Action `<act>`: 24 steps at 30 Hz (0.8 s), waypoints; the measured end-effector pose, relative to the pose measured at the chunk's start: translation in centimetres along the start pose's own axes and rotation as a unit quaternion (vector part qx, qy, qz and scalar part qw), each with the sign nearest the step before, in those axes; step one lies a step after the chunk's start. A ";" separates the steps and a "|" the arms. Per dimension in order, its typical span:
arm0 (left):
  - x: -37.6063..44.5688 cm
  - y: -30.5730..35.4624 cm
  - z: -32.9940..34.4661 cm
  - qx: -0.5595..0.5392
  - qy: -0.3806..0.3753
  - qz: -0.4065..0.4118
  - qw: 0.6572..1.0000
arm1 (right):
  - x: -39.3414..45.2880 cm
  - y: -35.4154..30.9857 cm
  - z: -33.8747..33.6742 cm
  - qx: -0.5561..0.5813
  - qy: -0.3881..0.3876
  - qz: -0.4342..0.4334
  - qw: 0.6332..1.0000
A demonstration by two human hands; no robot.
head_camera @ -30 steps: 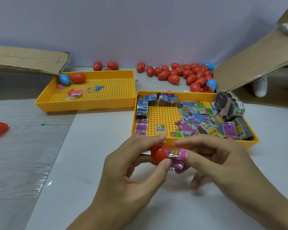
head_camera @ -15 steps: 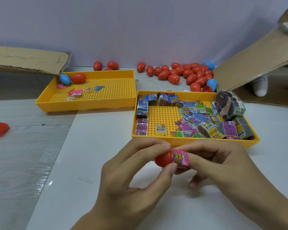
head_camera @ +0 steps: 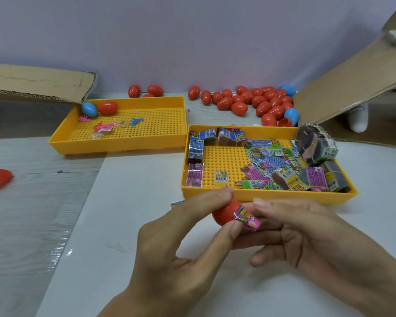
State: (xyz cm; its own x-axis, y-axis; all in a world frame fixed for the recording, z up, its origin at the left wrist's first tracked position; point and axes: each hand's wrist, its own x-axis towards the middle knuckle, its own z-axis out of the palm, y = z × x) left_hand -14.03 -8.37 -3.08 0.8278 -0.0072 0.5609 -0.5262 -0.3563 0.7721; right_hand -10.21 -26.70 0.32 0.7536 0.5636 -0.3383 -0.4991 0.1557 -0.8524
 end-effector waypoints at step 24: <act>0.4 -1.1 0.0 -0.059 -0.050 -0.027 0.997 | -0.2 0.2 0.0 0.037 0.046 0.037 0.998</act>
State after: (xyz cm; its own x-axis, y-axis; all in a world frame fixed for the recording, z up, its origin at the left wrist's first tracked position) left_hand -13.13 -8.03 -3.72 0.8679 -0.0870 0.4891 -0.4945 -0.2458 0.8337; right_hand -10.45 -26.76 0.18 0.7482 0.4989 -0.4374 -0.5821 0.1773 -0.7935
